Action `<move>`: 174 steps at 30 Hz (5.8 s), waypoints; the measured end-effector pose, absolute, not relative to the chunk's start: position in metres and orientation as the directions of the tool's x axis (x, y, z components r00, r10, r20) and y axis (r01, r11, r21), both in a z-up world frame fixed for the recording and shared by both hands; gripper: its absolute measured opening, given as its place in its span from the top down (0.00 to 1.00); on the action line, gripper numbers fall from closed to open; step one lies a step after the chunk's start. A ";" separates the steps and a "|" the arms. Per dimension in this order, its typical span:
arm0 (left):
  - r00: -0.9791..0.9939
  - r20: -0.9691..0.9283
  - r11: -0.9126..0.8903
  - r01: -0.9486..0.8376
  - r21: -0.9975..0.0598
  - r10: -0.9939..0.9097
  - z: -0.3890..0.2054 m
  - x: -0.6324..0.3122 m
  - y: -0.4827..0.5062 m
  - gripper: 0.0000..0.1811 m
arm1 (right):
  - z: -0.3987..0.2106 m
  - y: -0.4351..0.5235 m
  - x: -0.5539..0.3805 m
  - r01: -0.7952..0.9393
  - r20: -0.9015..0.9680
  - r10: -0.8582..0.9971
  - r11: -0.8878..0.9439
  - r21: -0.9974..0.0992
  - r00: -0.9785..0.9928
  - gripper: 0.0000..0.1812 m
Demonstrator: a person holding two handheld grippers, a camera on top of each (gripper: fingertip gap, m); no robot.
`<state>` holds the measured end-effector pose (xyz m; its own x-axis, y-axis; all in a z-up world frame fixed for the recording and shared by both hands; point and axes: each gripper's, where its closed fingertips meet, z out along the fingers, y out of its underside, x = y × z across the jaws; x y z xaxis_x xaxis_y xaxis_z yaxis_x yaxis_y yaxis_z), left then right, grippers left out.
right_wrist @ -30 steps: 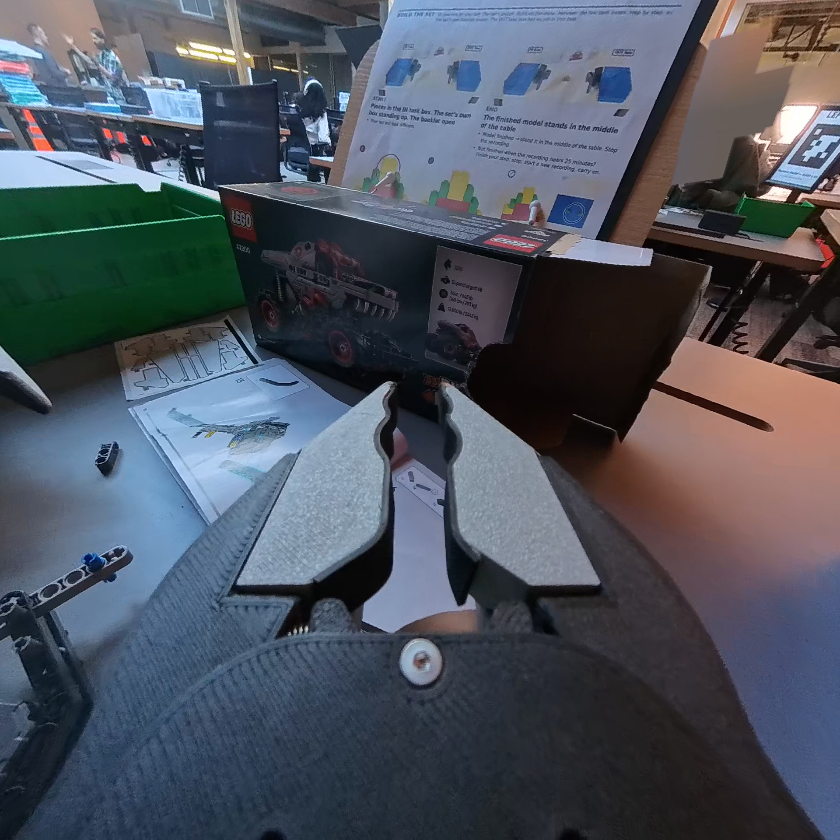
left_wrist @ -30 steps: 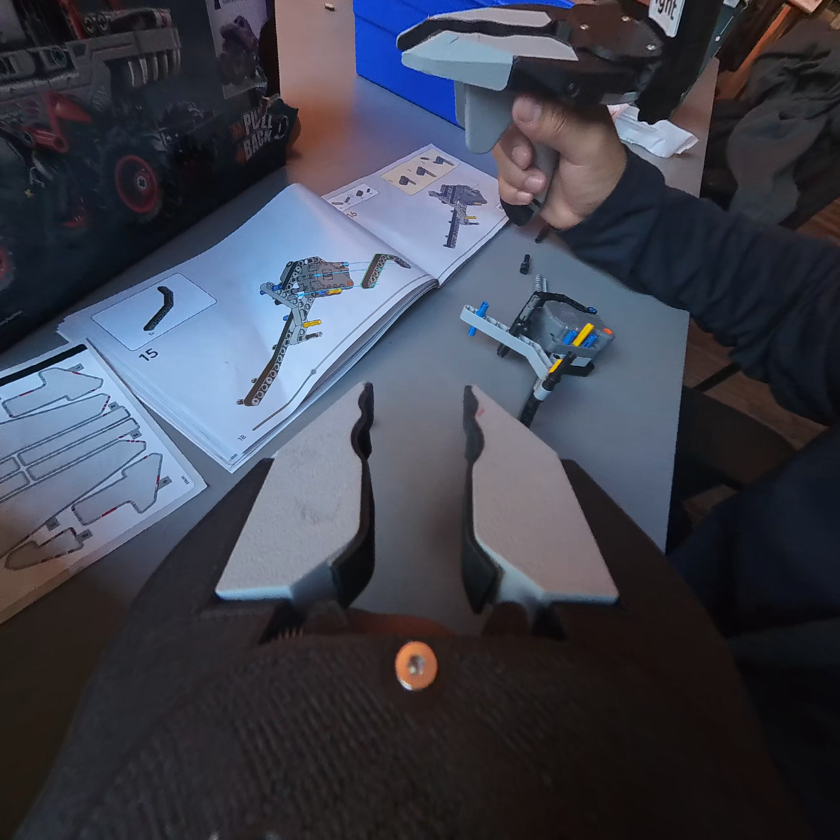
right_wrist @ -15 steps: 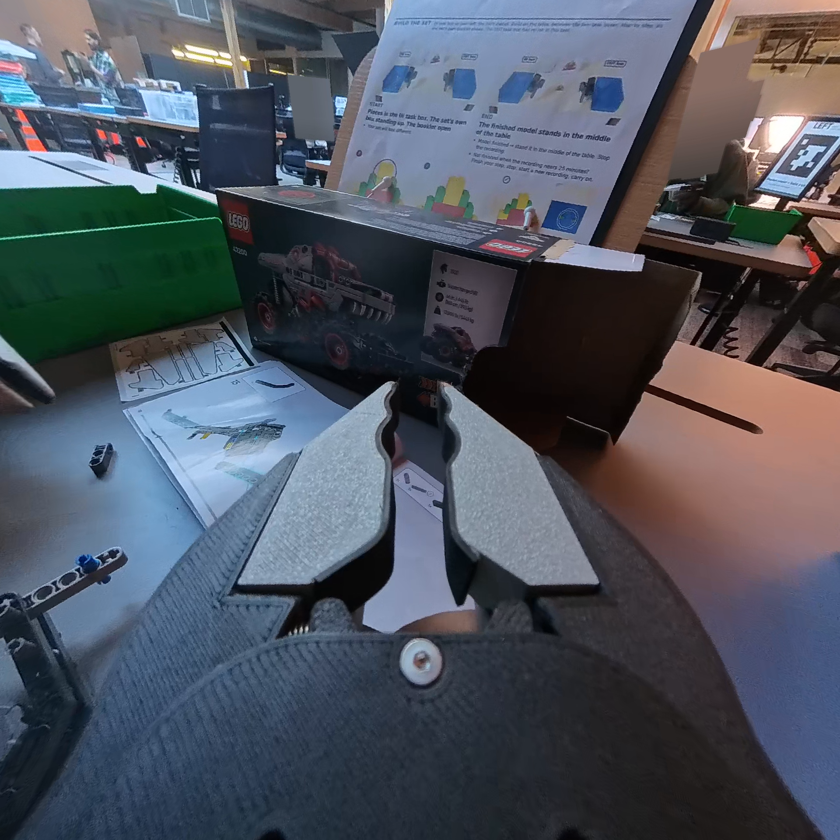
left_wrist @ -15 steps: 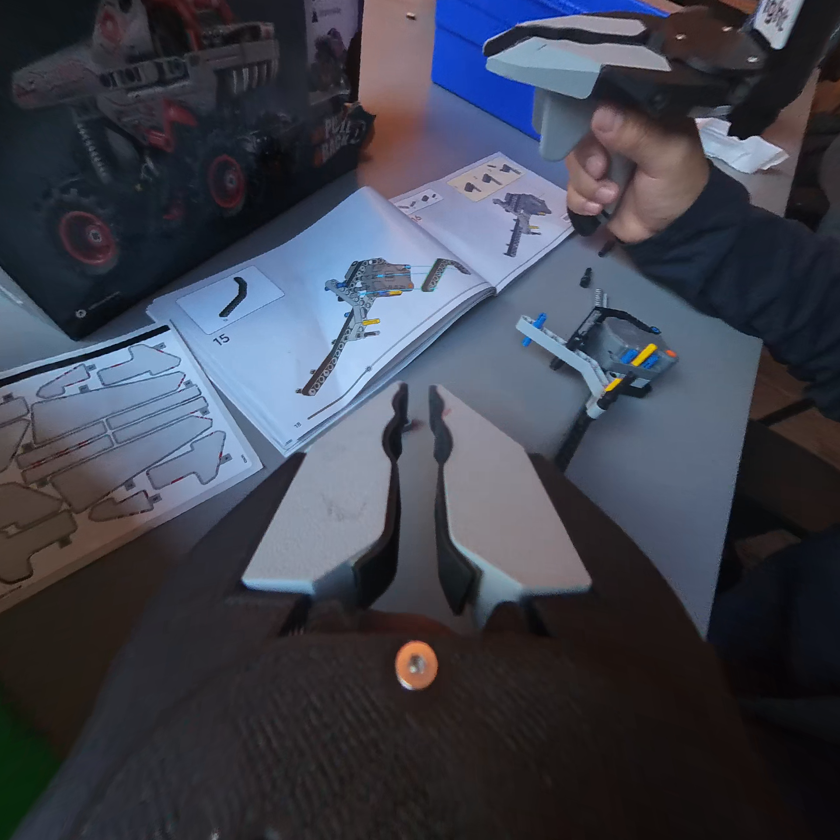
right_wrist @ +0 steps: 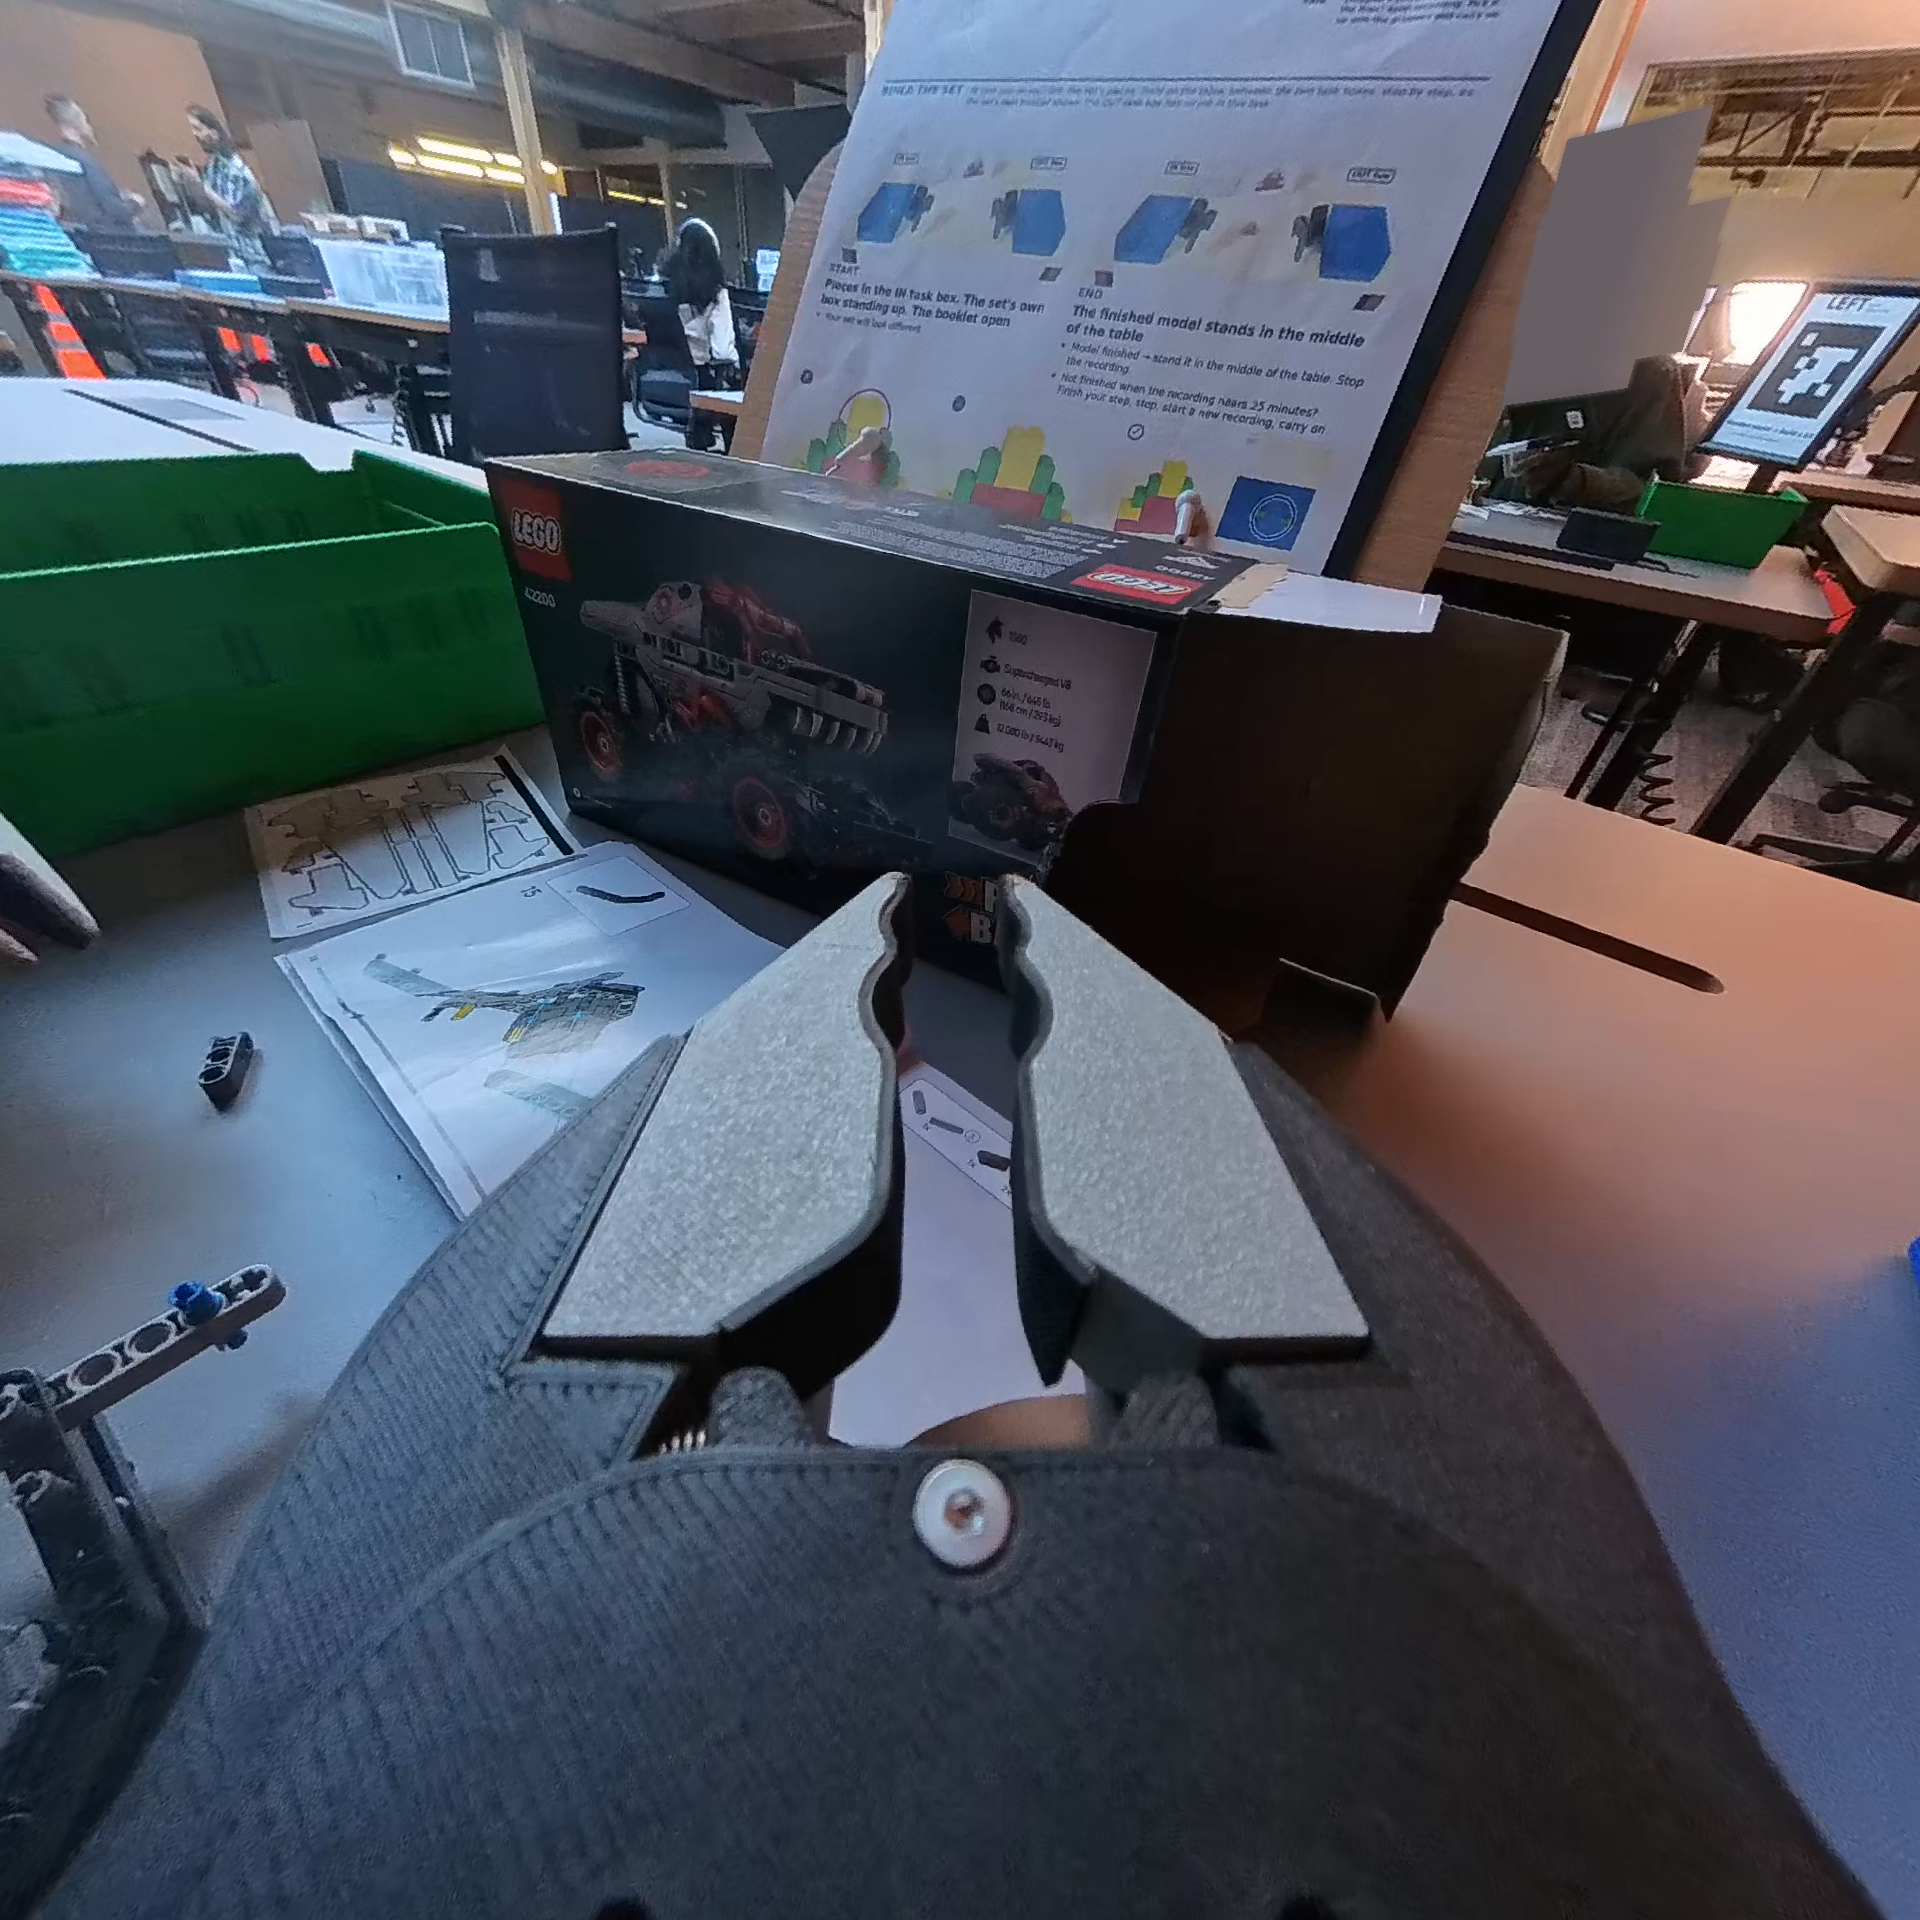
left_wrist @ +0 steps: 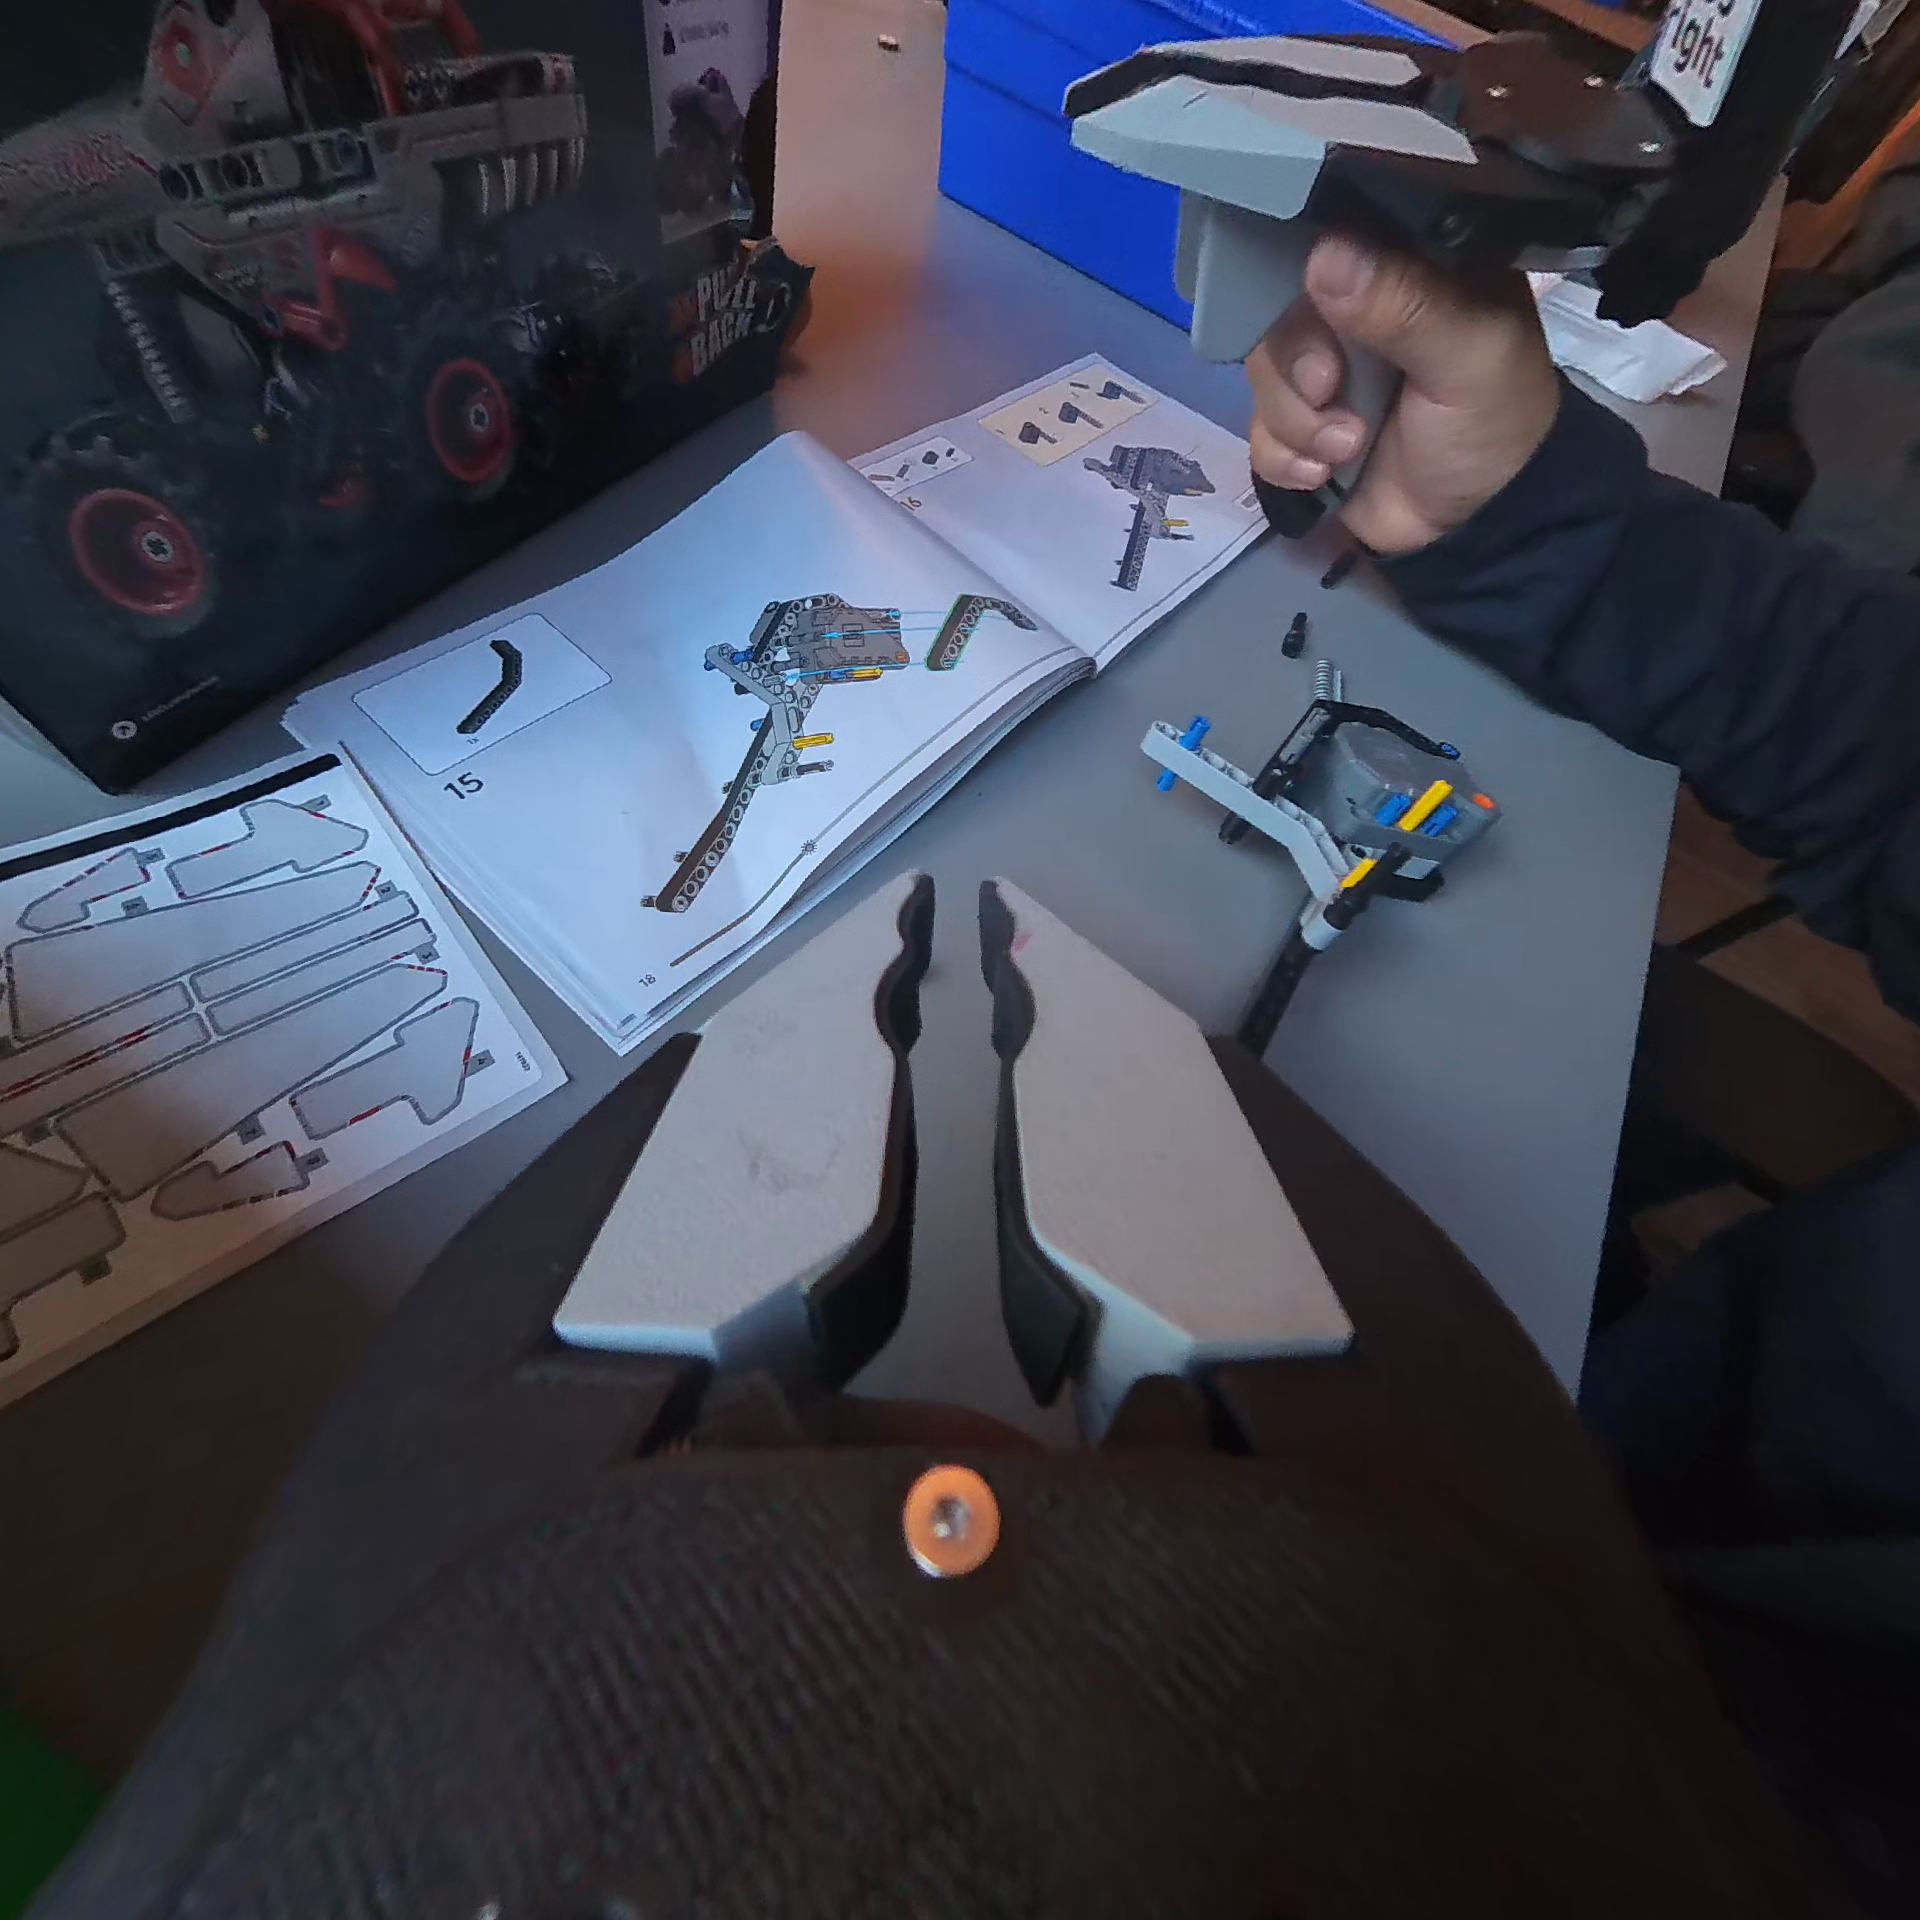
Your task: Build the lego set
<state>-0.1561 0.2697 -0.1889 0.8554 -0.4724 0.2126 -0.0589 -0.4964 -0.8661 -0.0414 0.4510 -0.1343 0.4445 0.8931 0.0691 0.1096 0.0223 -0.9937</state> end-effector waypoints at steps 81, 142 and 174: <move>0.878 0.171 -0.662 -0.196 -0.724 -0.447 -0.241 -0.153 0.282 0.88 | -0.086 0.442 -0.019 -0.056 0.063 0.877 0.102 -0.993 0.476 0.95; 0.632 0.271 -0.543 -0.285 -0.790 -0.726 -0.218 -0.105 0.239 0.82 | -0.086 0.434 -0.019 -0.049 0.023 0.913 0.047 -0.998 0.407 0.95; 0.503 0.231 -0.482 -0.454 -0.749 -0.833 -0.233 -0.069 0.214 0.97 | -0.140 0.359 -0.063 0.227 0.092 0.995 0.098 -0.969 -0.038 0.90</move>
<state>-0.0695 0.2143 -0.2330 0.5030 -0.8328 0.2312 -0.4544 -0.4823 -0.7489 -0.0625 0.3593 -0.1401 -0.0382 0.9951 0.0916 0.2273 0.0979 -0.9689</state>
